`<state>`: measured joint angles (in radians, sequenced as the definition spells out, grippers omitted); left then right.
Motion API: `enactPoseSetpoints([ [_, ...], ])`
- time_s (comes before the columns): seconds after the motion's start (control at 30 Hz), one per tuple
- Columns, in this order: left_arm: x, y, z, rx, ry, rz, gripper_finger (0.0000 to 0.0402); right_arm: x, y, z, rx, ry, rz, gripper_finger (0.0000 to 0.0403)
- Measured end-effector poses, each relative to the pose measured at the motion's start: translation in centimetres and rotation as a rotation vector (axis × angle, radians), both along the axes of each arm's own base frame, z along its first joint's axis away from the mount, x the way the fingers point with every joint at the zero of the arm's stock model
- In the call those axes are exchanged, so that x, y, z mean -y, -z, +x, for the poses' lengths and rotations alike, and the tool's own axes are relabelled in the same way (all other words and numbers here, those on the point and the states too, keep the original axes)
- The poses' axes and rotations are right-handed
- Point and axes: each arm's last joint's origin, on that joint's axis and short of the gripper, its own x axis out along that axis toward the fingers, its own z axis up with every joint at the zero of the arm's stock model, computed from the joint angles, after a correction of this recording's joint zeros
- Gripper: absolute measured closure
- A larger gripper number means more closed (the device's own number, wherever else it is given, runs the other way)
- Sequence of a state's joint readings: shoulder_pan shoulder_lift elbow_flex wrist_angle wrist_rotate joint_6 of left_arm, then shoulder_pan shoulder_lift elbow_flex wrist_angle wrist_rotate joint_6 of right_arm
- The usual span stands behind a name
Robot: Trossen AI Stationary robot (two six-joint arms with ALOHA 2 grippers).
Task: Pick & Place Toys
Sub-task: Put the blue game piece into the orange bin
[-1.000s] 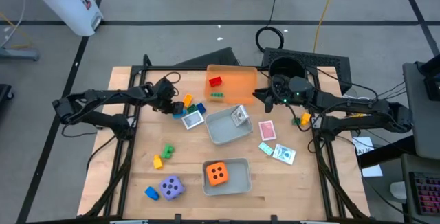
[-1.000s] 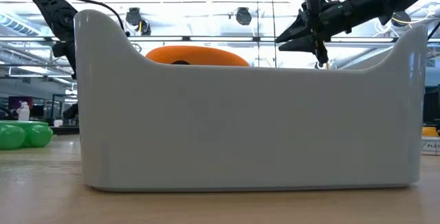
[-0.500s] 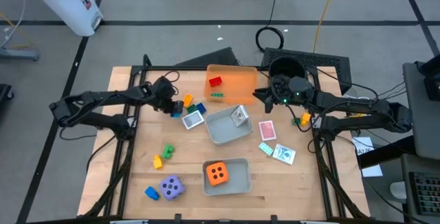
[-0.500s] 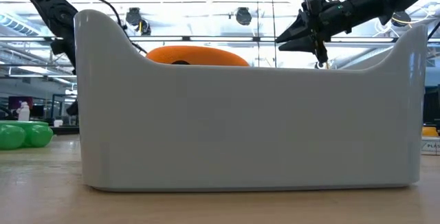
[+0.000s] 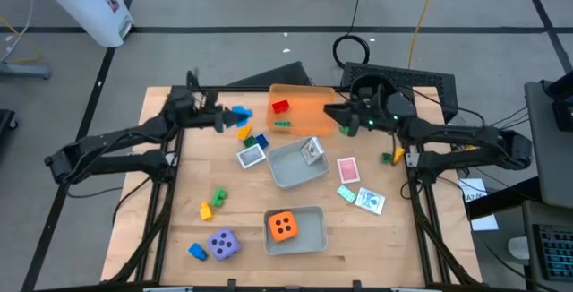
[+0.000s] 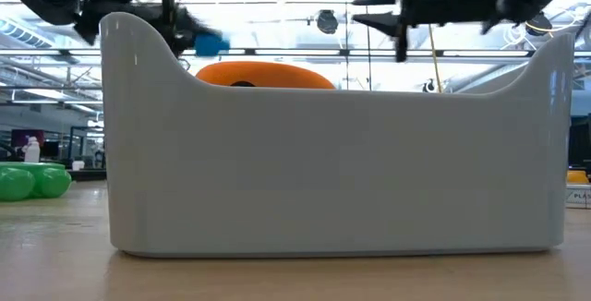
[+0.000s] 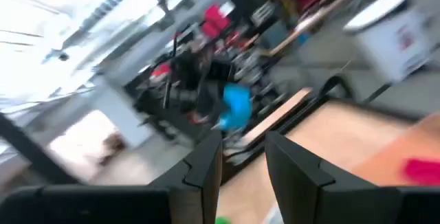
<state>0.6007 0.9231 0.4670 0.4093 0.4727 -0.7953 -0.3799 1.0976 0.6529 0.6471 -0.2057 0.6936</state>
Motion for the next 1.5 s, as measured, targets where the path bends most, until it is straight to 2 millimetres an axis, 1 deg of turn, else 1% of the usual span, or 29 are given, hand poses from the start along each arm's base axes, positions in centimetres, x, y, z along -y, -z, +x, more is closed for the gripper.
enactPoseSetpoints([
  [0.07,0.0,-0.9,0.2,0.09,0.004,0.029,0.0381,0.1,0.2,1.3,-0.015,-0.087,0.048,0.0298],
  [0.17,-0.2,-1.8,1.0,0.12,0.021,0.045,0.0393,0.1,0.2,3.5,0.002,-0.205,0.072,0.0298],
  [0.23,-0.3,-2.4,2.0,0.112,0.047,0.073,0.0394,0.3,0.1,4.9,0.026,-0.265,0.083,0.0298],
  [0.37,-0.4,-4.1,4.5,0.115,0.097,0.139,0.0381,1.2,0.6,7.4,0.007,-0.299,0.146,0.0295],
  [0.43,-0.5,-4.8,5.8,0.111,0.12,0.164,0.0381,1.5,1.0,8.4,-0.004,-0.322,0.169,0.0284],
  [0.5,-0.6,-5.5,7.2,0.098,0.137,0.19,0.0389,1.7,1.0,9.2,0.01,-0.355,0.181,0.0265],
  [0.57,-0.8,-5.6,8.6,0.054,0.159,0.189,0.0395,1.9,1.0,9.9,0.017,-0.372,0.186,0.0241],
  [0.63,-1.0,-5.7,9.9,0.022,0.178,0.188,0.0391,2.1,1.1,10.5,0.017,-0.372,0.179,0.0216],
  [0.73,-1.2,-6.3,11.2,0.033,0.222,0.203,0.038,2.3,1.4,11.0,0.014,-0.342,0.183,0.0184],
  [0.8,-1.2,-6.5,11.8,0.027,0.243,0.201,0.0384,2.4,1.4,11.0,0.018,-0.315,0.165,0.0167],
  [0.87,-1.3,-6.7,12.4,0.032,0.248,0.206,0.0393,2.4,1.2,11.0,0.033,-0.28,0.137,0.0154],
  [0.97,-1.4,-6.7,12.8,0.033,0.251,0.206,0.0391,2.4,0.8,10.9,0.073,-0.271,0.113,0.0142],
  [1.07,-1.4,-6.7,12.8,0.029,0.25,0.2,0.0381,2.4,0.2,10.8,0.126,-0.27,0.082,0.0137],
  [1.23,-1.3,-6.4,12.9,0.017,0.258,0.196,0.0394,2.4,0.2,10.8,0.131,-0.27,0.065,0.0138],
  [1.4,-1.5,-6.5,12.8,0.022,0.268,0.199,0.038,2.5,-0.2,10.6,0.176,-0.268,0.041,0.0145],
  [1.5,-1.5,-6.5,12.8,0.022,0.267,0.197,0.0384,2.8,-0.3,10.4,0.183,-0.265,0.051,0.0148],
])
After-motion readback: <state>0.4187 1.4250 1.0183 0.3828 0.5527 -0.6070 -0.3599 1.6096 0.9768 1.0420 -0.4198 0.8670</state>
